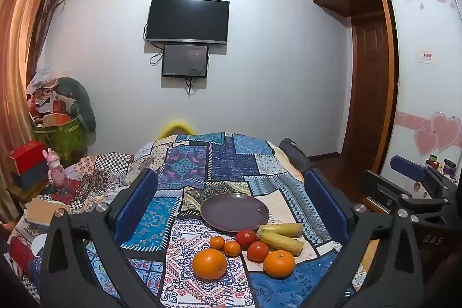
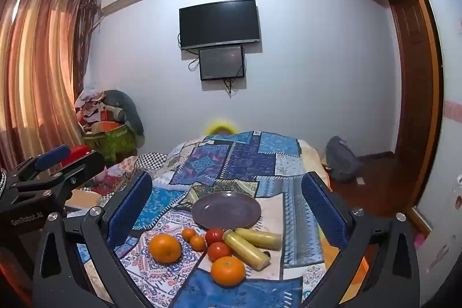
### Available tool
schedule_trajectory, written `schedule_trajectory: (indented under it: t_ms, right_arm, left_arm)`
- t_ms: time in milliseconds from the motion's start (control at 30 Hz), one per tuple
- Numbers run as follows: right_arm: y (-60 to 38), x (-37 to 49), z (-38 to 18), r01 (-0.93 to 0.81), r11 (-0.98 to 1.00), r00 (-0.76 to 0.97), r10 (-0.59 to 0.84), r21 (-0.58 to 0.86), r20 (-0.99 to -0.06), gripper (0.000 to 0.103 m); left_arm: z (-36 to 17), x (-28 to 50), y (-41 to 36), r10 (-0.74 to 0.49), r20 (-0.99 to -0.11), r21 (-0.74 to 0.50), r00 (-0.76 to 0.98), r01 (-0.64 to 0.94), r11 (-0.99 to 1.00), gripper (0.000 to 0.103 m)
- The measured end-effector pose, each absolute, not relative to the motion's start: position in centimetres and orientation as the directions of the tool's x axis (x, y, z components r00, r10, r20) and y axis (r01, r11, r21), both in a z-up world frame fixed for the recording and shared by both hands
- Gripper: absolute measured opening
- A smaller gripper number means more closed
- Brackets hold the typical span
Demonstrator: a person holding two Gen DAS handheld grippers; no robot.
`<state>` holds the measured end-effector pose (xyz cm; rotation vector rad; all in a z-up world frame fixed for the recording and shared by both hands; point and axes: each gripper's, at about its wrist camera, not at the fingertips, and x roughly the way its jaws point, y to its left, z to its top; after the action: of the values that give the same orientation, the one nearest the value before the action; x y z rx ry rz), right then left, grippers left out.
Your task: Organize fruits
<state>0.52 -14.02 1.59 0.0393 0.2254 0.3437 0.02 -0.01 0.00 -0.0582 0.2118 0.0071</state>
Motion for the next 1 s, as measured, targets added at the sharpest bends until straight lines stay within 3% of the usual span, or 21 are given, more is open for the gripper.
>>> schedule_trajectory:
  t_ms: [1000]
  right_arm:
    - [-13.3,0.7,1.6,-0.333,0.942,0.912,0.335,0.049,-0.237,0.103]
  left_arm:
    - [0.0,-0.4,-0.1,0.011,-0.206,-0.039,0.978,-0.02,0.999,0.103]
